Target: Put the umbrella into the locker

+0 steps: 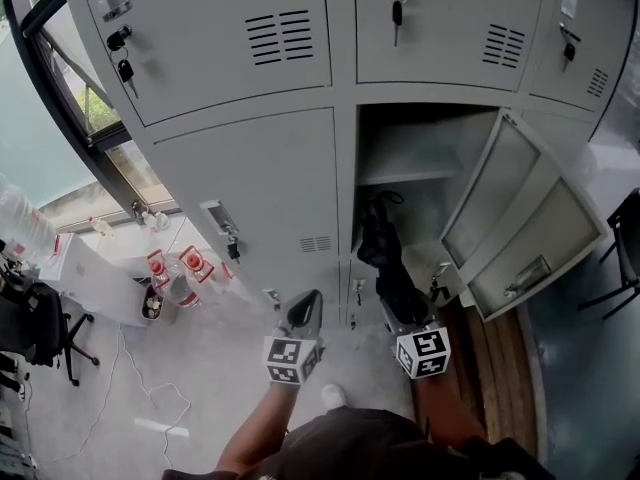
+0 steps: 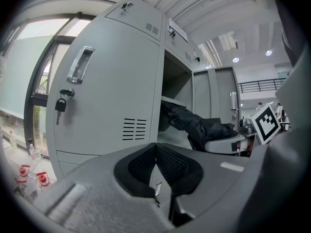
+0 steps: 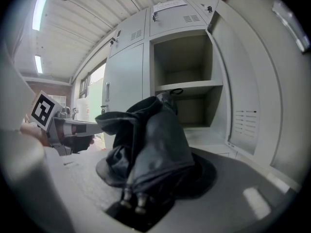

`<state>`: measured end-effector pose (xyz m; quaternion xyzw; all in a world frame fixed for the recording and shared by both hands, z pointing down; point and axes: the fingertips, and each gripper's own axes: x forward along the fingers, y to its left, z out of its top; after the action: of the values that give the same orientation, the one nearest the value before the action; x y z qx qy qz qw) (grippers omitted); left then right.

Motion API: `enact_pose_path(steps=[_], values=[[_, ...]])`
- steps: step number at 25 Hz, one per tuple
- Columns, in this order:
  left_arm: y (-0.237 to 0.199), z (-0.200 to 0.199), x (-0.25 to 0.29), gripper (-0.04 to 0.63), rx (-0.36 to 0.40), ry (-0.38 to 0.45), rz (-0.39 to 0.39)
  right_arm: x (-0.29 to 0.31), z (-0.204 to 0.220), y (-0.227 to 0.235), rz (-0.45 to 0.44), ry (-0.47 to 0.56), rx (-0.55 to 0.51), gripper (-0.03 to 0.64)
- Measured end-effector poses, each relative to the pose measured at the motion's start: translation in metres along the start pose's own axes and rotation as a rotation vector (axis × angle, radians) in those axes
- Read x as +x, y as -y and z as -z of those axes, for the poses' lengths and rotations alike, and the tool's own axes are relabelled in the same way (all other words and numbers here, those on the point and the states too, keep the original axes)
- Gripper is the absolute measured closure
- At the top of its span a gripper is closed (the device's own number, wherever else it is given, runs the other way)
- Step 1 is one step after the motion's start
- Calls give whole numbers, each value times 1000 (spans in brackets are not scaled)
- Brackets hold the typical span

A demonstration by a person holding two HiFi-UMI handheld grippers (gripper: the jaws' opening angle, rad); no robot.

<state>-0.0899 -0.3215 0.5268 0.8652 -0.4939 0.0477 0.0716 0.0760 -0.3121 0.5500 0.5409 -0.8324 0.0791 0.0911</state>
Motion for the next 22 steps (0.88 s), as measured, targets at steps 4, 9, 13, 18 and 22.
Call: enact_pose_path(steps=[4, 9, 13, 18, 22], values=[[-9, -1, 9, 591, -4, 6, 22, 8, -1, 3, 32, -4, 0, 388], [-11, -1, 20, 591, 9, 12, 45, 16, 0, 10, 57, -16, 11, 388], [-10, -1, 32, 591, 2, -7, 53, 24, -2, 20, 65, -17, 11, 388], [-11, -3, 47, 591, 24, 19, 43, 36, -6, 33, 62, -30, 10, 388], [-12, 0, 50, 591, 0, -17, 40, 46, -7, 42, 66, -41, 23, 388]])
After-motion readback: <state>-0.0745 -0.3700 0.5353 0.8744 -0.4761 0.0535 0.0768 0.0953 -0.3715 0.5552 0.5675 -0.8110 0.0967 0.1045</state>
